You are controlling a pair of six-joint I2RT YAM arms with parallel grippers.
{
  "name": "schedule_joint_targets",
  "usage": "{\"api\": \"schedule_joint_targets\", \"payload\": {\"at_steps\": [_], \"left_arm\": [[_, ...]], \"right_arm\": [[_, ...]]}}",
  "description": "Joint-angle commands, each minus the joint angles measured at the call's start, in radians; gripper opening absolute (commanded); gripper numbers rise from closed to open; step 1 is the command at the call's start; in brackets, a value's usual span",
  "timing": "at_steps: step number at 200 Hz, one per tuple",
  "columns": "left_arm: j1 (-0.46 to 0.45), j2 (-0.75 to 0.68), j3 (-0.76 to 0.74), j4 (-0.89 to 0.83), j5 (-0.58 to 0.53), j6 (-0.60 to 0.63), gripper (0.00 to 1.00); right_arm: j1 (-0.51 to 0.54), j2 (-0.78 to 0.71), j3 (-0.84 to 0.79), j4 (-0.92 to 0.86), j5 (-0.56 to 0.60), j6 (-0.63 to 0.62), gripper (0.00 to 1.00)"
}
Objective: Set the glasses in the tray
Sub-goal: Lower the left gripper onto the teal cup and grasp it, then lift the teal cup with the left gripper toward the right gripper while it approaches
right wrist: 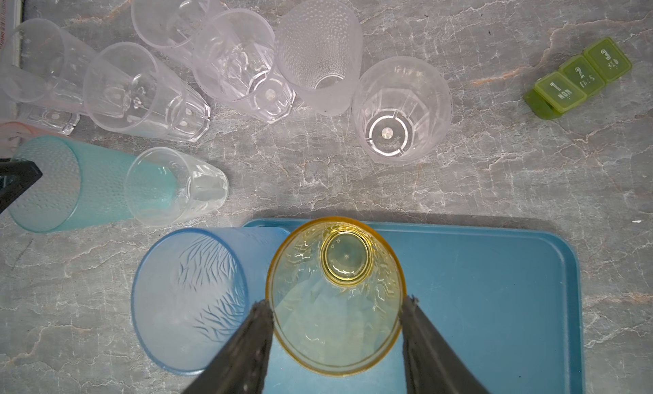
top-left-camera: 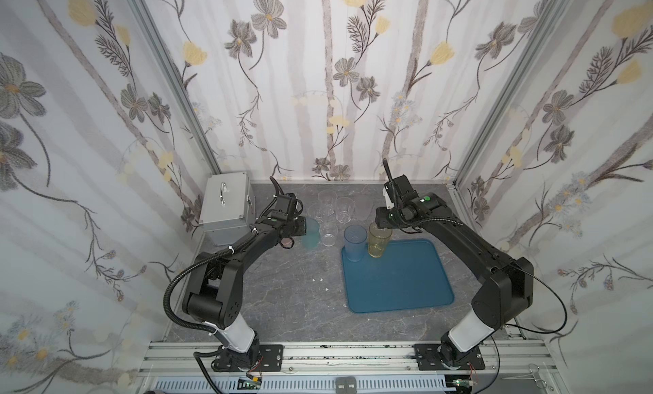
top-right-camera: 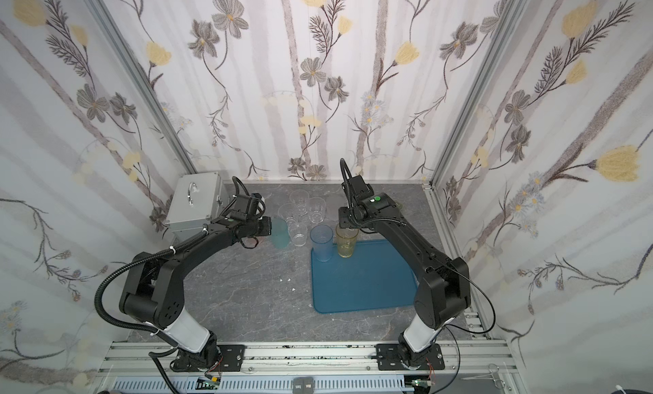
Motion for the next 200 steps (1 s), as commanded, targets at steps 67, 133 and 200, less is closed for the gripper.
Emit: {"api": "schedule_joint_targets", "payload": {"at_steps": [67, 133, 200], "left_arm": [[-0.003, -0.085, -0.019, -0.037, -0.034, 0.000, 0.00], [-0.004, -0.146, 0.011, -0.070, -0.063, -0.016, 0.00], [-0.036, -0.246, 0.134, -0.116, -0.114, -0.067, 0.00]], "right_arm": [[0.023, 0.003, 0.012, 0.076, -0.039, 0.022, 0.59], [0.048, -0.016, 0.029, 0.097, -0.047, 0.040, 0.59], [0.109, -0.057, 0.092, 0.195, -0.112, 0.138, 0.59]]}}
